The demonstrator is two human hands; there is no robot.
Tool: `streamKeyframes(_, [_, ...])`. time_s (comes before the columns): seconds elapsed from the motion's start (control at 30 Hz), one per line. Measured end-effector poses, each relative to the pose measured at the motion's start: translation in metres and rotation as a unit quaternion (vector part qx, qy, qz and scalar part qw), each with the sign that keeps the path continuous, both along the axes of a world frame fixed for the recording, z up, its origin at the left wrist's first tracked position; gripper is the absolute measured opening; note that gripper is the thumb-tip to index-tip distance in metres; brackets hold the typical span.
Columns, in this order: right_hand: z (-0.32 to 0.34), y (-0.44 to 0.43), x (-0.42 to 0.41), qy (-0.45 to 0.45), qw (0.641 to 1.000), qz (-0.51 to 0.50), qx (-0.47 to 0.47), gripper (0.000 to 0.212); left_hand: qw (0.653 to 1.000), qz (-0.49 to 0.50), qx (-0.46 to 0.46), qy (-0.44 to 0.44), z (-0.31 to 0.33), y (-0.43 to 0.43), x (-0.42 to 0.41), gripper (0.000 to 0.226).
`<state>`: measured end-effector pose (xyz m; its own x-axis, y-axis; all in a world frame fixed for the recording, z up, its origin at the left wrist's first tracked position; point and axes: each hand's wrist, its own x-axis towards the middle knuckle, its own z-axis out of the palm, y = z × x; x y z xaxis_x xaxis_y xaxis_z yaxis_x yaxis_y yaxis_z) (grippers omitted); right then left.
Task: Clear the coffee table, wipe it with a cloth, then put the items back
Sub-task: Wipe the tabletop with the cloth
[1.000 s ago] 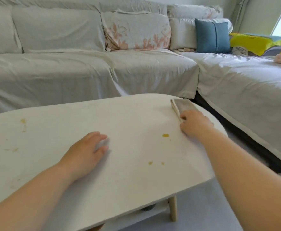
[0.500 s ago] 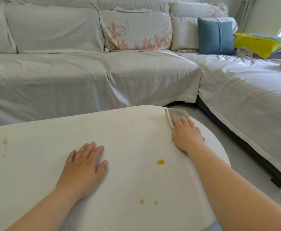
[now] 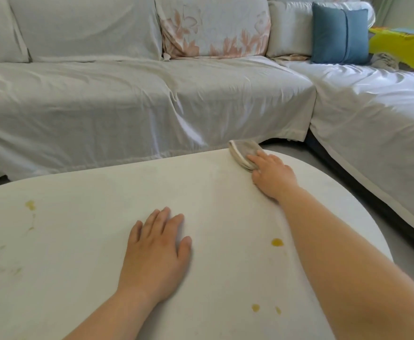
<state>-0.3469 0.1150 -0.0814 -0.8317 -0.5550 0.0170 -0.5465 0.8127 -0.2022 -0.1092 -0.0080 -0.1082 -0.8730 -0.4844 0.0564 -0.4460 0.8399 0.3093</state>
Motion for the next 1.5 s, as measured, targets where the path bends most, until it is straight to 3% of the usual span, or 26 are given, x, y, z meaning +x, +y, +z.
streamKeyframes(0.13, [0.002,0.029,-0.017,0.001,0.991,-0.134,-0.001,0.05,1.0,0.003,-0.005,0.002,-0.002,-0.001,0.0,0.05])
streamKeyframes(0.27, [0.002,-0.009,-0.01,-0.008,0.984,-0.177,0.006,0.053,1.0,-0.009,-0.021,-0.012,-0.001,0.001,0.002,0.054])
streamKeyframes(0.47, [-0.005,-0.072,0.031,0.009,1.0,0.022,-0.012,0.048,1.0,-0.01,-0.027,-0.006,-0.004,-0.002,0.001,0.055])
streamKeyframes(0.6, [-0.008,-0.054,0.041,-0.006,0.995,0.1,-0.015,0.046,1.0,-0.011,-0.022,-0.008,-0.002,0.0,0.002,0.054])
streamKeyframes(0.83, [0.0,0.1,0.013,0.003,0.987,-0.16,0.021,0.045,1.0,-0.01,-0.005,-0.007,-0.002,0.0,0.001,0.052])
streamKeyframes(0.97, [0.001,0.094,0.027,-0.024,0.981,-0.194,-0.015,0.049,1.0,-0.011,0.0,-0.006,0.0,0.002,0.001,0.052])
streamKeyframes(1.03, [0.002,0.073,0.047,-0.042,0.985,-0.157,-0.053,0.048,1.0,-0.01,0.005,-0.004,0.001,0.002,0.001,0.051])
streamKeyframes(1.17, [-0.013,0.056,0.094,-0.012,0.997,0.048,-0.065,0.042,1.0,-0.005,0.007,0.006,0.0,0.001,0.0,0.05])
streamKeyframes(1.23, [-0.01,0.076,0.091,-0.013,0.995,0.076,-0.056,0.042,1.0,-0.004,0.009,0.008,0.0,0.002,0.0,0.05])
streamKeyframes(1.4, [-0.001,0.14,0.065,0.007,0.99,-0.124,-0.071,0.041,1.0,-0.004,0.001,0.004,0.0,0.002,-0.001,0.049])
streamKeyframes(1.5, [-0.003,0.133,0.077,0.002,0.988,-0.138,-0.066,0.041,1.0,-0.008,0.002,0.0,0.001,0.001,0.0,0.049])
